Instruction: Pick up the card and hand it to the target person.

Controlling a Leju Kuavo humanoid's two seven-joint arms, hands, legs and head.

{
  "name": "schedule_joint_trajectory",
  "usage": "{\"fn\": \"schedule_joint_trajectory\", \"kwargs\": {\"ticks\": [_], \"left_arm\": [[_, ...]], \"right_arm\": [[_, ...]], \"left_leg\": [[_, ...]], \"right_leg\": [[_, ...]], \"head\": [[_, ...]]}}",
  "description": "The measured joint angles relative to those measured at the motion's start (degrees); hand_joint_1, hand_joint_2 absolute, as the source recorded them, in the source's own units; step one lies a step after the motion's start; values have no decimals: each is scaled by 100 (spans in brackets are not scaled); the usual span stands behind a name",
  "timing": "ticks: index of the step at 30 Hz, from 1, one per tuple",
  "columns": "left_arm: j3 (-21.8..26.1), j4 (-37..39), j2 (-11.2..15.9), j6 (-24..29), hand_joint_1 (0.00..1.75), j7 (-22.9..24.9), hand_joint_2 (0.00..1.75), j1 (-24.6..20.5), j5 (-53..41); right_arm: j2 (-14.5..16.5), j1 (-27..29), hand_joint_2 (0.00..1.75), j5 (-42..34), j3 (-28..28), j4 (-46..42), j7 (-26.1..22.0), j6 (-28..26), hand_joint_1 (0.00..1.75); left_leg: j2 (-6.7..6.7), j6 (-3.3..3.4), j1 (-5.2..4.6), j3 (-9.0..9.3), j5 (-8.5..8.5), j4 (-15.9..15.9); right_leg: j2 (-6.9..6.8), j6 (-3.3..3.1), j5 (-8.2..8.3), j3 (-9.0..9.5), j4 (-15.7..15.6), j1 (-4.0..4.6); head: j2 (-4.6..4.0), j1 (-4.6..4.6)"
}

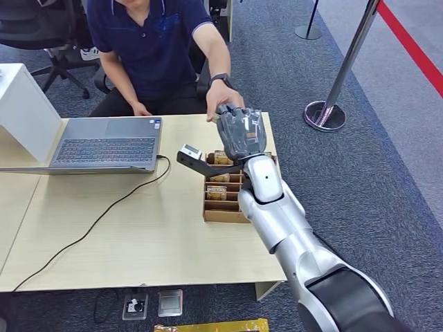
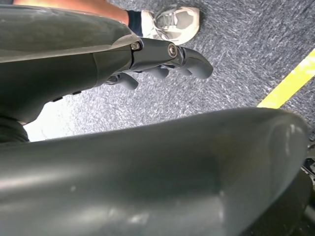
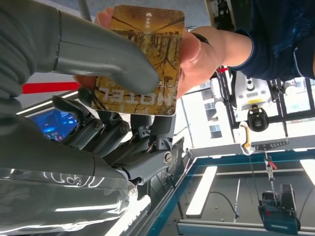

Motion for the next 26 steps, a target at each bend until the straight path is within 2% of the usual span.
{"fn": "schedule_joint_trajectory", "kwargs": {"ticks": [1,2,8,10,12,14,17,22,26], "left_arm": [[-4,0,0,-1,0,0,0,-1,0],[-8,0,0,-2,0,0,0,-2,0],[-47,0,0,-26,0,11,0,-5,1],[-47,0,0,-36,0,14,0,-4,3],[-47,0,0,-39,0,13,0,4,12],[-45,0,0,-31,0,-1,0,24,42],[-34,0,0,-7,0,-51,0,77,106],[23,0,3,-14,0,-84,0,203,192],[62,0,7,-31,0,-67,0,265,242]], "right_arm": [[-1,-1,175,-1,-9,18,9,0,4],[-1,-1,175,-3,-17,34,17,0,0],[-3,-7,175,-86,-125,108,-6,0,0],[-3,2,175,-239,-217,104,-138,-1,0],[-4,69,175,-610,-366,-9,-472,-5,0],[-11,201,175,-1299,-550,-199,-1015,-11,0],[-95,489,175,-2904,-746,-505,-1906,155,0],[-633,1564,175,-6048,-827,-1874,-3056,1623,0],[-1065,2406,175,-7221,-984,-2992,-3404,2377,0]], "left_leg": [[0,0,0,0,0,0],[0,0,0,0,0,0],[0,0,0,-1,0,0],[1,0,0,0,0,0],[0,0,0,0,0,0],[0,0,0,-1,0,1],[-1,0,0,-2,-1,1],[-12,6,0,-11,-6,3],[-11,6,-1,-14,-13,3]], "right_leg": [[0,0,0,0,0,0],[0,0,0,-1,0,0],[0,0,0,-1,0,0],[0,0,0,-2,0,0],[0,0,0,-2,0,0],[0,0,0,-2,-1,0],[-1,0,0,-3,-3,0],[-13,6,-5,-5,-10,-1],[-9,6,-8,-10,-11,-1]], "head": [[1,-1],[1,-1],[-1,-2],[-2,-2],[-1,-1],[0,0],[-1,0],[-1,4],[0,13]]}}
